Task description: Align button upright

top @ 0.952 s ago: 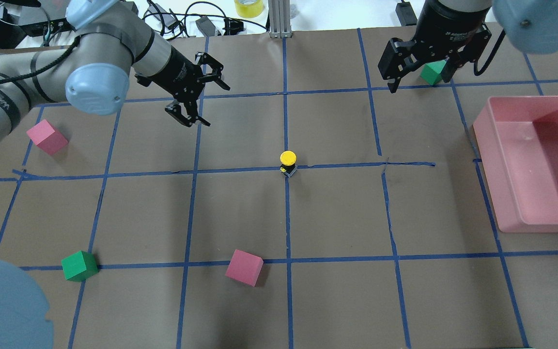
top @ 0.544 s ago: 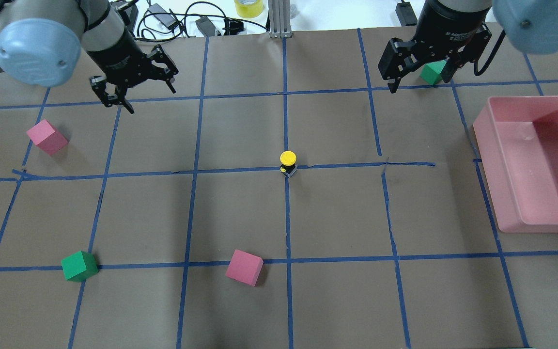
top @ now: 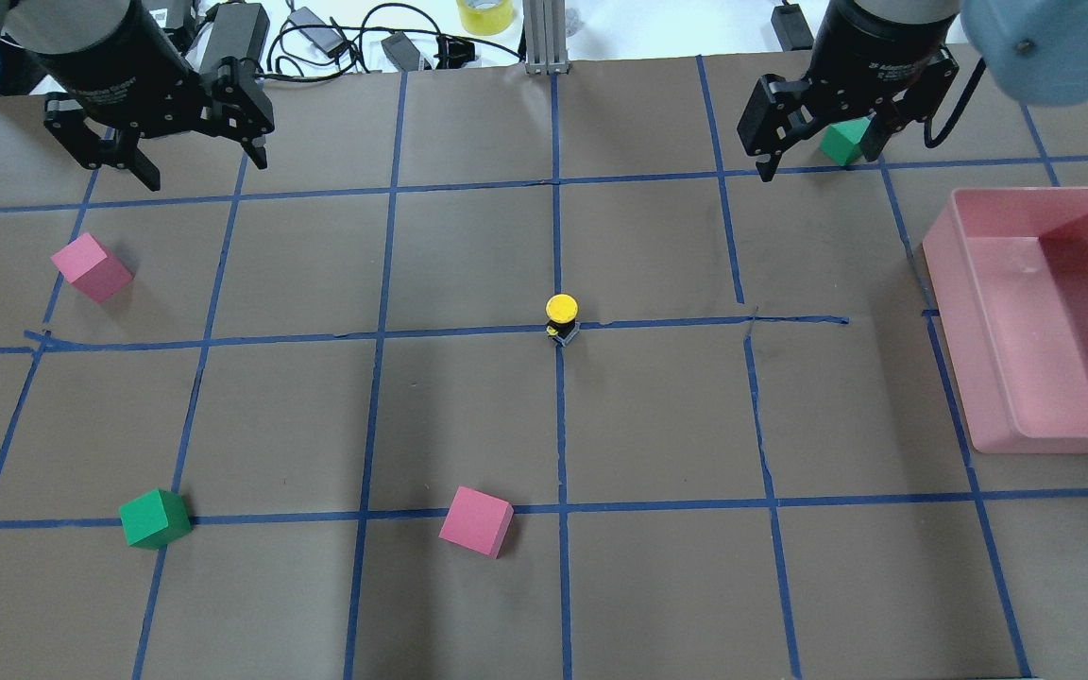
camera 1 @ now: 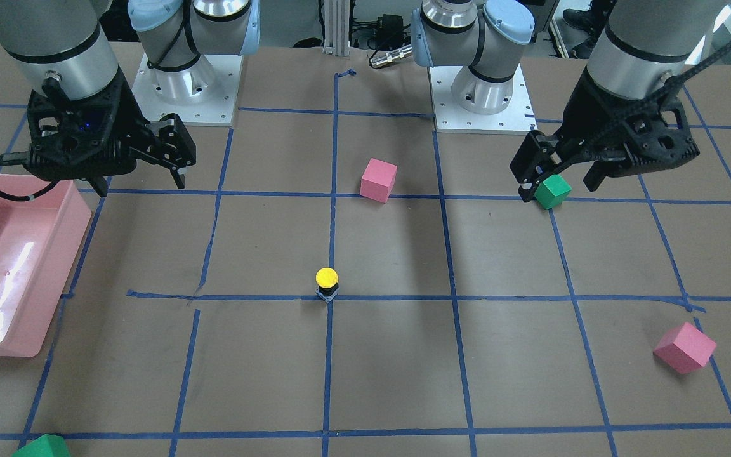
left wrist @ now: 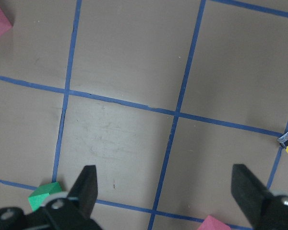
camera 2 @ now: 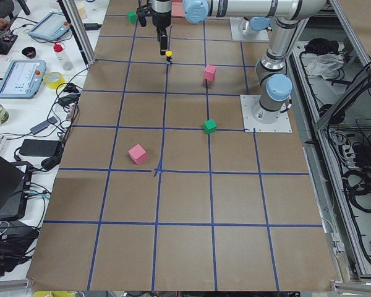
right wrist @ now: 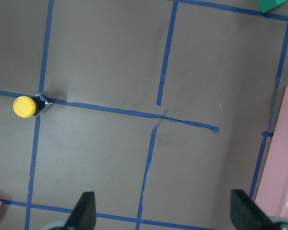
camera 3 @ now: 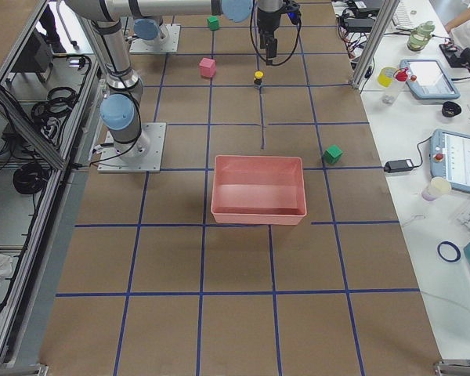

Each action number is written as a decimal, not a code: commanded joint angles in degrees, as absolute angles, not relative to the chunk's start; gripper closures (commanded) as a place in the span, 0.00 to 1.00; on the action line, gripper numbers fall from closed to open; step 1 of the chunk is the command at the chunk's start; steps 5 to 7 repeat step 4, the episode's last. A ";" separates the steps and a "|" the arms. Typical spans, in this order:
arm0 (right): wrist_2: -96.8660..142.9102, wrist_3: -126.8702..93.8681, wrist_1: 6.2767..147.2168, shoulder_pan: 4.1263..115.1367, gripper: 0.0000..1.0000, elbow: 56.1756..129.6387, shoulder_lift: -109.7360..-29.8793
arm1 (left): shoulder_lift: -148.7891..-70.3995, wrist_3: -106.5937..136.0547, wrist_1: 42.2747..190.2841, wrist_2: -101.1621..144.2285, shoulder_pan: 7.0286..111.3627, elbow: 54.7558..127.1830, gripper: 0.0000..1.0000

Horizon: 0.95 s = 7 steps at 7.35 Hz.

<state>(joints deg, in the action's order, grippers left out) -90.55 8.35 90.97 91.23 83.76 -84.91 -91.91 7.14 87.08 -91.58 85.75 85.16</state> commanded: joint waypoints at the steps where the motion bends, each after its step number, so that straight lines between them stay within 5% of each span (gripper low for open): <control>1: -90.53 8.35 90.97 91.23 0.00 83.76 -84.90 | -90.62 4.42 86.75 -94.29 85.95 87.00 0.00; 7: -90.53 8.35 90.97 91.23 0.00 83.76 -84.90 | -88.95 1.14 86.75 -93.78 86.04 90.43 0.00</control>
